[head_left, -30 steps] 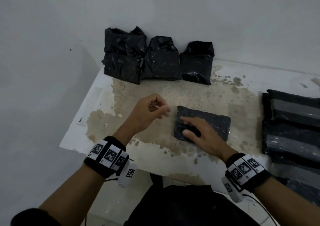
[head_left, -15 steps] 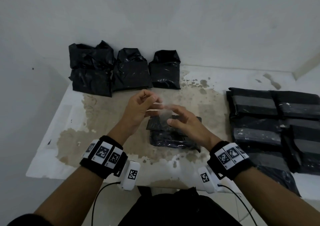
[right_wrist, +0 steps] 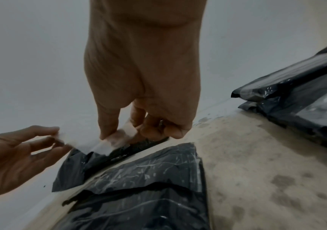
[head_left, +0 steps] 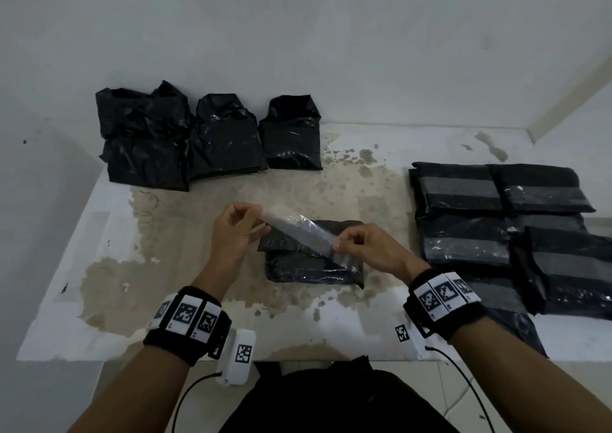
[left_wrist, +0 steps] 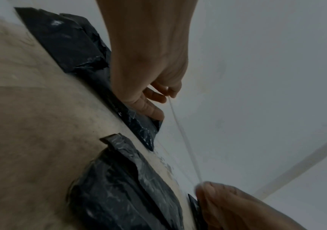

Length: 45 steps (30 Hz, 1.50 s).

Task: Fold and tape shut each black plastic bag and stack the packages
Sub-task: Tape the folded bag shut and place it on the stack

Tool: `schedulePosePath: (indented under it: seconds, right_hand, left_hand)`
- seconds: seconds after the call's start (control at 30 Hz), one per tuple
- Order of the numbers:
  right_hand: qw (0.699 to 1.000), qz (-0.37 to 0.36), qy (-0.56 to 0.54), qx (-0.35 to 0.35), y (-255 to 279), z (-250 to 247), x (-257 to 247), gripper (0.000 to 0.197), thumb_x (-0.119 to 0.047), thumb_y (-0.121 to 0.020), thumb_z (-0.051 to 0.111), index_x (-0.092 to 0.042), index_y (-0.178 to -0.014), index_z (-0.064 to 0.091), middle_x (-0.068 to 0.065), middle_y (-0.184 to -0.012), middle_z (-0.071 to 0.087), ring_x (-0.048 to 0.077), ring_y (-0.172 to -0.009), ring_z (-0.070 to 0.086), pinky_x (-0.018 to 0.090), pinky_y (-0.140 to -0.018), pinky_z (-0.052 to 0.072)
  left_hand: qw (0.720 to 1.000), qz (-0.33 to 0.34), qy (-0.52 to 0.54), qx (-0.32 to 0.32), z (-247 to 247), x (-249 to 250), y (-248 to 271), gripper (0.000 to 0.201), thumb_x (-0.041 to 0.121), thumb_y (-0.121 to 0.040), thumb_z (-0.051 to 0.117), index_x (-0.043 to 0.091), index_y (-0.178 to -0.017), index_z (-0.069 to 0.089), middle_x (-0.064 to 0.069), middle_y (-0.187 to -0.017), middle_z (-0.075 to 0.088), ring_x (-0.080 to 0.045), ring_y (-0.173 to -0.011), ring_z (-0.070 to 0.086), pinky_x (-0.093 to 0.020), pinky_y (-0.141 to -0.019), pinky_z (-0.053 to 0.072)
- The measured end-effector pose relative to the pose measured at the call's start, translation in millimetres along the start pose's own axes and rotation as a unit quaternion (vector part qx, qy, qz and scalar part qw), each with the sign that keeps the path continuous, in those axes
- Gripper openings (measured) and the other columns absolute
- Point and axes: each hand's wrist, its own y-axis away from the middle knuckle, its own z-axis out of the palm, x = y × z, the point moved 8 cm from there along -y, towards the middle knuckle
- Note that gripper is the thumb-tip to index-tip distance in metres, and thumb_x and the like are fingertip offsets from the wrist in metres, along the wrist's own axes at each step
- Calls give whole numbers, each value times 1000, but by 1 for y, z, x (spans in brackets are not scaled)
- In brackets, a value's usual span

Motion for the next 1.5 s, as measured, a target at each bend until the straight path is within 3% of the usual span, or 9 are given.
schedulePosePath:
  seconds: [0.13, 0.27, 0.4, 0.5, 0.6, 0.7, 0.93, 1.2, 1.5]
  right_hand:
    - [1000, 19, 13, -1, 0, -6, 15, 21, -28, -99, 64, -12, -87, 70, 15, -84, 71, 33, -76, 62, 37, -75, 50]
    - [1000, 24, -3, 0, 0, -4, 19, 13, -7, -102, 57, 3, -104, 63, 16, -82, 68, 9, -65, 60, 18, -63, 47]
    - [998, 53, -17, 26, -1, -8, 32, 17, -6, -102, 56, -7, -116, 66, 8, -80, 67, 7, -64, 61, 17, -60, 49]
    - [994, 81, -50, 55, 0, -13, 40, 19, -10, -100, 62, -12, -119, 63, 5, -79, 67, 9, -67, 62, 22, -64, 51]
    - [992, 98, -63, 39, 0, -13, 47, 13, -11, -98, 64, -9, -111, 67, 3, -78, 67, 11, -69, 61, 26, -68, 51]
    - [993, 101, -52, 31, 2, -15, 50, 10, -12, -97, 66, -5, -103, 71, 1, -76, 67, 9, -69, 61, 24, -68, 52]
    - [984, 119, -105, 80, 6, -23, 64, 12, -15, -97, 68, -12, -86, 72, 3, -76, 69, 13, -71, 62, 25, -67, 55]
    - [970, 123, -135, 162, 11, -16, 78, 11, -9, -94, 69, 2, -93, 72, 12, -73, 67, 17, -65, 63, 23, -59, 56]
    - [958, 125, -157, 204, 10, -13, 92, 11, -10, -93, 72, 1, -92, 72, 10, -74, 69, 16, -66, 64, 25, -58, 56]
  left_hand:
    - [999, -19, -48, -12, -7, -18, 0, 7, 14, -96, 66, 9, -91, 64, -4, -85, 70, -16, -80, 69, -25, -71, 58]
    - [996, -66, -52, -2, -14, -44, 1, 6, 10, -94, 67, 6, -94, 63, -9, -85, 69, -18, -76, 67, -23, -69, 59]
    - [991, -112, -70, 2, -20, -62, 3, 19, 13, -94, 68, 8, -112, 64, -11, -96, 69, -18, -83, 67, -23, -68, 58]
    - [987, -117, -112, -10, -21, -65, 4, 15, 18, -97, 66, 8, -106, 70, -8, -95, 69, -18, -83, 66, -26, -68, 58]
    - [984, -94, -148, -9, -24, -60, 5, 12, 24, -97, 65, 14, -92, 69, -3, -88, 70, -18, -80, 69, -31, -69, 56]
    - [980, -55, -191, 3, -26, -57, 5, 13, 26, -99, 63, 17, -90, 68, -6, -89, 72, -21, -76, 72, -30, -62, 55]
    - [972, -24, -235, 7, -30, -63, 4, 16, 27, -98, 64, 18, -85, 69, -5, -85, 70, -21, -80, 69, -33, -65, 55]
    - [946, 37, -322, 11, -29, -59, 2, 16, 22, -97, 67, 8, -89, 71, 0, -74, 65, -17, -66, 61, -24, -56, 48]
    - [935, 64, -349, 15, -33, -72, 2, 16, 22, -96, 67, 11, -86, 72, 1, -73, 65, -18, -67, 61, -29, -63, 51]
